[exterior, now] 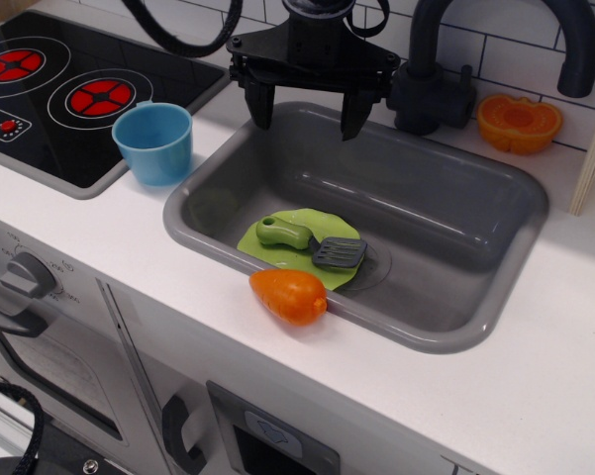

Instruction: Take spatula off plate sink

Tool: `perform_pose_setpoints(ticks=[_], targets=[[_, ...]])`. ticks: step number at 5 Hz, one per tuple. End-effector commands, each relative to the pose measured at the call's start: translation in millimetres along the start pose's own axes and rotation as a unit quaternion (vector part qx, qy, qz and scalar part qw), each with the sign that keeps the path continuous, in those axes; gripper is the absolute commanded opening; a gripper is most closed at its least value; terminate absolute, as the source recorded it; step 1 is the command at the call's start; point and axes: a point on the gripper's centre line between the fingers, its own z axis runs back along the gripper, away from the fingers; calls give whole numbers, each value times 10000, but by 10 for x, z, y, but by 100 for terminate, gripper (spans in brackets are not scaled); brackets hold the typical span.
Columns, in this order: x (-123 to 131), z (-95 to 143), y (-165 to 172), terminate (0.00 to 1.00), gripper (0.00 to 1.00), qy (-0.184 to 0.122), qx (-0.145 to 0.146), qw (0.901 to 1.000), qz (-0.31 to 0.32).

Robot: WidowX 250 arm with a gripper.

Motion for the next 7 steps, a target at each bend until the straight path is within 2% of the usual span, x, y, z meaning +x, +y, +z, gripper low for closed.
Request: perform_pose_setpoints(ticks=[1,2,3,4,5,6,7], targets=[[0,0,0,0,100,0,0,10000,0],[-6,-78,21,0,100,276,-321,9914,-1238],[-30,-163,60,0,100,819,-715,9637,-2439],[-68,-317,85,0,100,1275,-1190,9180,-3562],[-53,-457,45,0,100,1308,-1433,8628,-4668],[-100,-548,65,0,100,1051,-1553,7992,-5711],[-218,-656,130,0,100,837,-1830,7223,-6616]])
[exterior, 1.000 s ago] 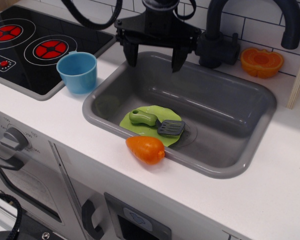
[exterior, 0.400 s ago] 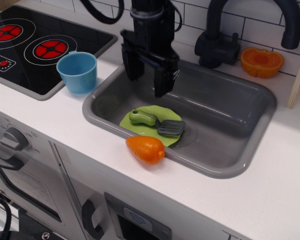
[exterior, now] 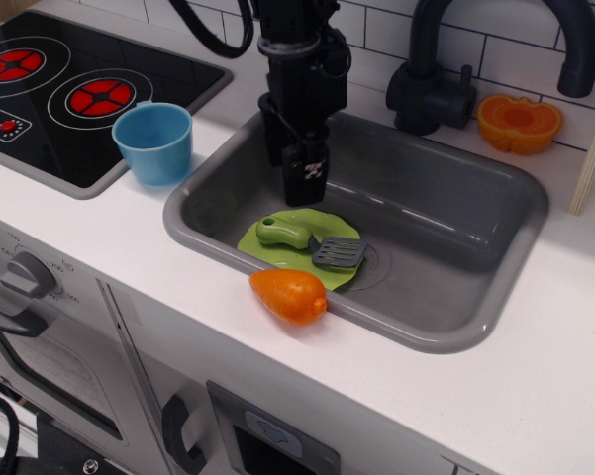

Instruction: Take spatula off plate sink

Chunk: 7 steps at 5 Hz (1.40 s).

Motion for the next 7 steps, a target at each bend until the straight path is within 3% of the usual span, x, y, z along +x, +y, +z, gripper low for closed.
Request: perform_pose_setpoints(ticks=[1,3,4,5,6,7], targets=[[-157,-174,3,0,100,-238,165,9906,-1337],[-166,-419,-6,0,100,-307,413,9875,-1490],[-141,-445,-14,0,100,-289,356,9886,-1432],[-131,-396,-19,0,0,-339,305,9896,-1365],[-114,-373,5,0,0,-305,304,9911,-1258],[-73,-172,38,0,0,-390,375,9930,-1051]])
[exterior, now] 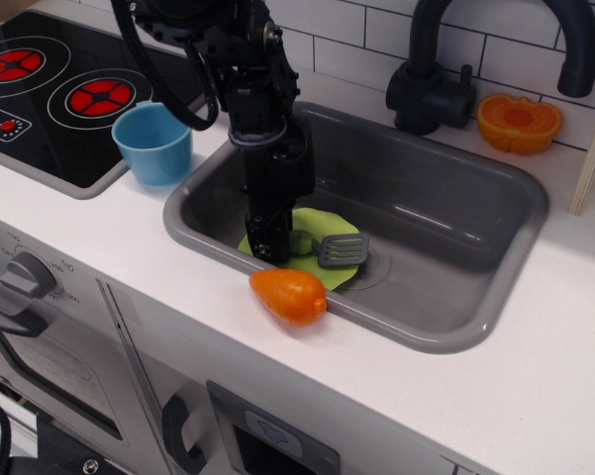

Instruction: Take spatula off plate sink

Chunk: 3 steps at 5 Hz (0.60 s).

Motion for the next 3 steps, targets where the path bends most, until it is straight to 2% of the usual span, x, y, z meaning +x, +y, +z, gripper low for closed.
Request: perform_pose_setpoints(ticks=[1,2,3], targets=[[139,533,159,0,0,-204,692,9965,422],[239,669,115,0,0,-283,583,9960,608],[304,706,94,0,0,-381,598,9949,723]])
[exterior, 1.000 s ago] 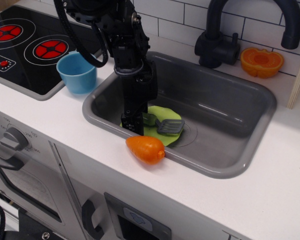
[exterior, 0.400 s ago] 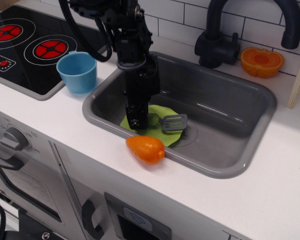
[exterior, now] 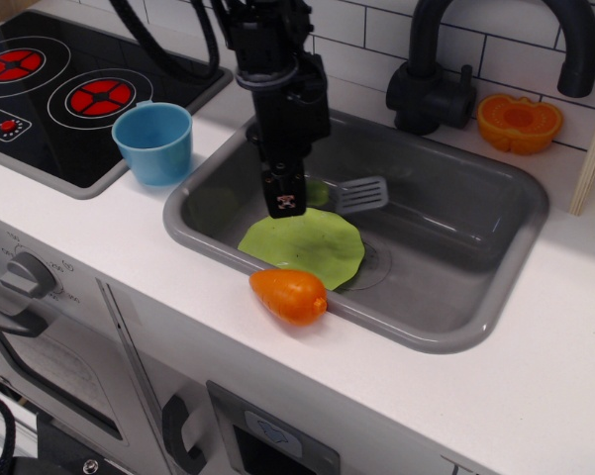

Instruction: Take spatula off plate sink

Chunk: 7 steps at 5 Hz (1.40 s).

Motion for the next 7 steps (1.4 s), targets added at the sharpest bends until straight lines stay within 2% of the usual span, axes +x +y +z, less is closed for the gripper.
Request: perform_pose_setpoints(ticks=[1,2,3,4,5,6,7], targets=[[406,209,-44,0,0,-422,265,9929,1077],[627,154,-183,0,0,-651,336,9744,2125],[729,45,-245,0,0,-708,516,9394,3313],[805,-64,-292,0,0,-634,464,9083,4109],[832,-167,-355,0,0,-536,464,8934,4436],[821,-215,-368,0,100,-507,443,8865,4578],[827,-127,-354,0,100,-669,415,8867,4557]])
